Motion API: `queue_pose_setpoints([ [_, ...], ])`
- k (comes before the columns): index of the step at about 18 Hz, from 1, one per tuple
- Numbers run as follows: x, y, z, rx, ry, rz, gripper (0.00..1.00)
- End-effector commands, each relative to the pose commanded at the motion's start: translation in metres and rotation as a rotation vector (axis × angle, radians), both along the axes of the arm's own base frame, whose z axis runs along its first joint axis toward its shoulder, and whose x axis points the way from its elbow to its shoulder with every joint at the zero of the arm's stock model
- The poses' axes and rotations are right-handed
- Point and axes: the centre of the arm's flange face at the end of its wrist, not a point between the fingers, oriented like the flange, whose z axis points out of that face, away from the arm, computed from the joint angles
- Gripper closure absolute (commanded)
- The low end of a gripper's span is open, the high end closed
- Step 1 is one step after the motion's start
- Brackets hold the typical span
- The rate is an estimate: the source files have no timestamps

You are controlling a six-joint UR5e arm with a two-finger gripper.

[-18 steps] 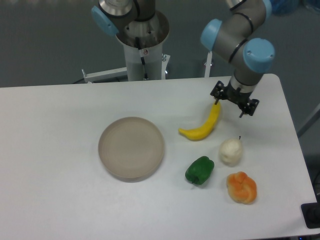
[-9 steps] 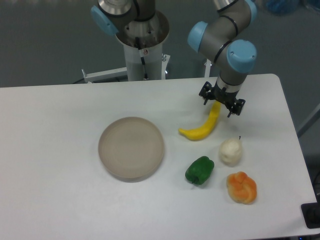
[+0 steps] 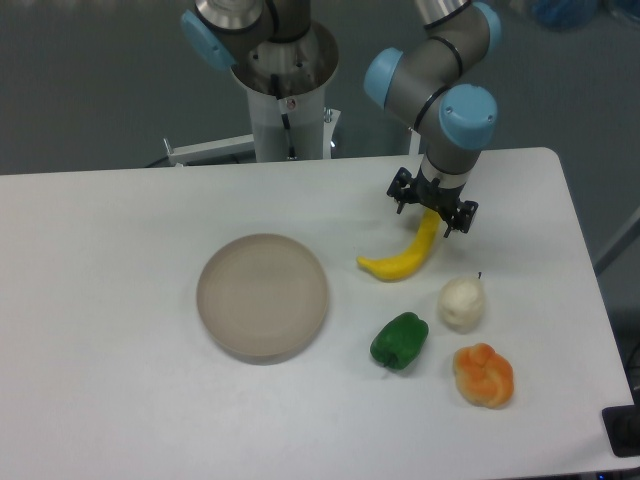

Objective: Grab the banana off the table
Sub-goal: 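Lower the open gripper onto the banana and close on it, then lift the grasped banana up off the table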

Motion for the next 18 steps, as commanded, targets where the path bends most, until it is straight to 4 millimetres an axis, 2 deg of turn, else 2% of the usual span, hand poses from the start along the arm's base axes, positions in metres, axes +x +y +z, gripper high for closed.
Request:
queue_pose_setpoints([
  [4, 0.0, 0.002, -0.003, 0.001, 0.001, -0.005, 0.01],
  [5, -0.001, 0.002, -0.001, 0.002, 0.004, -0.003, 0.15],
  [6, 0.0, 0.002, -0.002, 0.002, 0.003, -0.005, 0.37],
  [7, -0.001, 0.002, -0.001, 0.003, 0.005, -0.006, 0.53],
  [8, -0.001, 0.002, -0.001, 0.002, 0.004, -0.006, 0.6],
  [14, -0.003, 0.003, 0.002, 0.004, 0.01, -0.005, 0.75],
  [18, -0.011, 0.007, 0.012, 0.016, 0.03, -0.006, 0.76],
])
